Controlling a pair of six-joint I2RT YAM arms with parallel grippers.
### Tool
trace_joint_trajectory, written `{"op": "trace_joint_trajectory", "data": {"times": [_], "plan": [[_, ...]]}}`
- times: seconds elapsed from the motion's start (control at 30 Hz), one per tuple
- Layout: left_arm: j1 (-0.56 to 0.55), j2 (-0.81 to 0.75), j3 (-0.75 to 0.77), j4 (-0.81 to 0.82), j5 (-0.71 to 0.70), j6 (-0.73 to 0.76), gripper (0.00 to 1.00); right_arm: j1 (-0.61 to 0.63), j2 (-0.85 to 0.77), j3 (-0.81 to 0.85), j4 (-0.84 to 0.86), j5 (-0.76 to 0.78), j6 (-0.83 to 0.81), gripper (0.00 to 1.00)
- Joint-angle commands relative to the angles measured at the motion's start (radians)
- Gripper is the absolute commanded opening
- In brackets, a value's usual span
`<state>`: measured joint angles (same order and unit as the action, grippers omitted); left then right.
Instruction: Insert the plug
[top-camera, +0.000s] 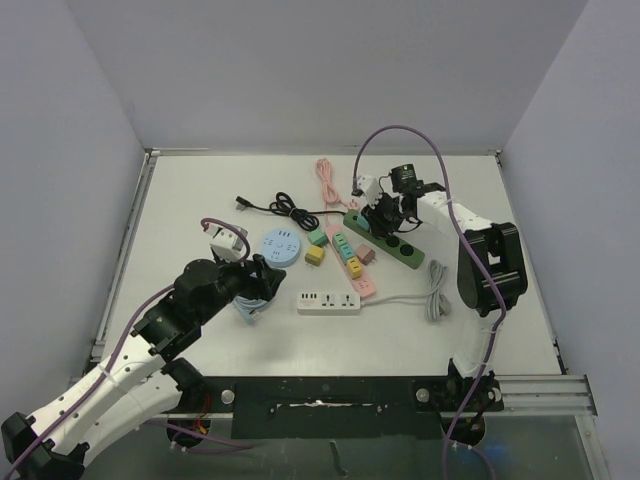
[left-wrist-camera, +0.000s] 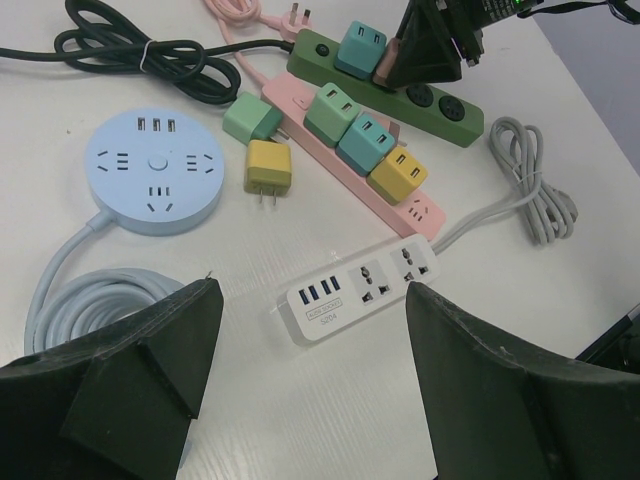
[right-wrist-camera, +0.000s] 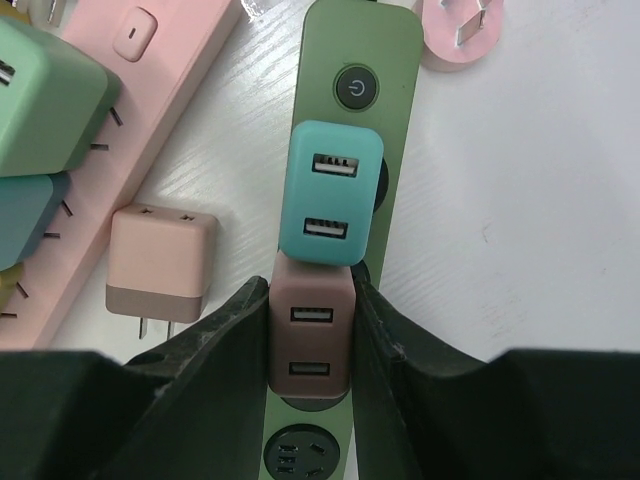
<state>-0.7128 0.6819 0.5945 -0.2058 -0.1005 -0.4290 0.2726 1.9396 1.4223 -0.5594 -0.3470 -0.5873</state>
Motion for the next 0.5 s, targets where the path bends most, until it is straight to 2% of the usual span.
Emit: {"op": "trace_joint_trajectory", "data": {"times": [0.0,0.17,0.23,0.3,0.47], "plan": [[-0.004,-0.001,0.005,0.069,0.011,0.015,0.73,-0.01,0.102,-0.092,0.019,0.189,-0.045,0.02],[-0.004,0.002,0.006,0.068,0.012,0.015,0.73,-0.028,0.09,-0.061,0.024,0.11,0.039,0.07],[-0.004,0.003,0.007,0.067,0.01,0.015,0.73,-0.037,0.08,-0.017,0.002,0.078,0.091,0.17],[-0.004,0.008,0.012,0.056,0.002,0.015,0.73,-0.043,0.062,0.031,-0.043,0.015,0.119,0.31],[-0.004,0.039,0.039,0.01,-0.018,0.012,0.8,-0.047,-0.016,0.061,-0.078,-0.058,0.131,0.47]]}}
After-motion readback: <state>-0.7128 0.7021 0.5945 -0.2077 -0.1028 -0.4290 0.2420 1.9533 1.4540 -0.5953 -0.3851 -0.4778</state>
